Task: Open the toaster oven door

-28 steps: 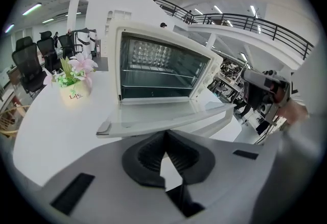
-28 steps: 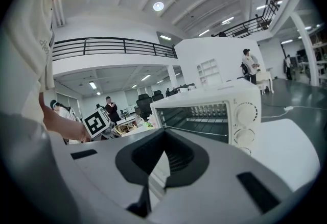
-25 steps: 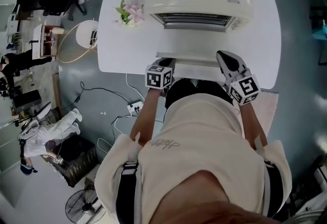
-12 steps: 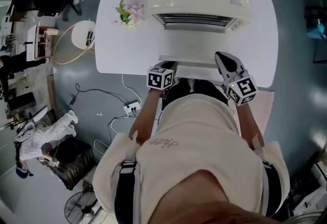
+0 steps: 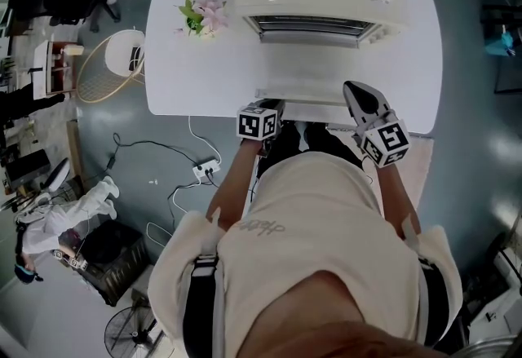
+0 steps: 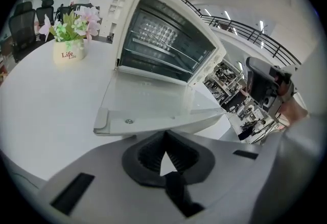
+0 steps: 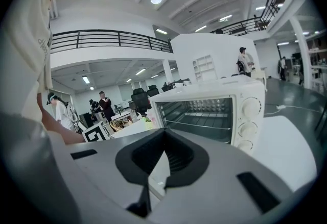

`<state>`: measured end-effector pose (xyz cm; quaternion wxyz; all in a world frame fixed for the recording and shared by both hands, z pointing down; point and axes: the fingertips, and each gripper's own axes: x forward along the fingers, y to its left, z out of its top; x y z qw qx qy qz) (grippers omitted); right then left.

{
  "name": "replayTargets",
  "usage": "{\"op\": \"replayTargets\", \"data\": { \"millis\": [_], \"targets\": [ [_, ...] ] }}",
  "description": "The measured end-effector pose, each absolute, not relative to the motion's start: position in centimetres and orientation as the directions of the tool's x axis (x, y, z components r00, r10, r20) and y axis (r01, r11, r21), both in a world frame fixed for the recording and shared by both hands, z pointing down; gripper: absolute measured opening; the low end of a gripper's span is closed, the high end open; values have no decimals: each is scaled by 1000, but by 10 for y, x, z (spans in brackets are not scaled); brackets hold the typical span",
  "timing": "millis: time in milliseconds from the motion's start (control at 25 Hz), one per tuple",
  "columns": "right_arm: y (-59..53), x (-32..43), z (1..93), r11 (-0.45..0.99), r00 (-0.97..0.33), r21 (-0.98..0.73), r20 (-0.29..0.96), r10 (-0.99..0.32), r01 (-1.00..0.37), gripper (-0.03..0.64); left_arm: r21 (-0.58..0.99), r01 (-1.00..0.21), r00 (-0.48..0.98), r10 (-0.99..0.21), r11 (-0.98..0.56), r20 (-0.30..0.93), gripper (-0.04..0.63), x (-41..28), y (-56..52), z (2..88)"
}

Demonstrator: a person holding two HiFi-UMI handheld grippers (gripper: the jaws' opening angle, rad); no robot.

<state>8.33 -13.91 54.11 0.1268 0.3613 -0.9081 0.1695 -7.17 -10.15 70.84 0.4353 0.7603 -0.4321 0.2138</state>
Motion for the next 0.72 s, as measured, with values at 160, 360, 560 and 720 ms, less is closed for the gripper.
{"op": "replayTargets", "data": {
  "millis": [160,360,560,720],
  "targets": [
    [-136,88,547,665,-689,-214,374,-621,-716,6,489,-838,544,-444,-242,712,19,-68,-96,725],
    [-132,90,550,648,-673,-212,382,-634,-731,6,508,-834,549,-415,-216,725,20,-66,-96,744],
    [-127,95,554,629,-651,-207,404,-643,-750,6,530,-823,565,-384,-203,730,20,-63,-92,758],
    [-125,101,555,607,-629,-204,417,-656,-768,6,535,-823,566,-369,-192,738,20,-63,-91,769]
  ]
}}
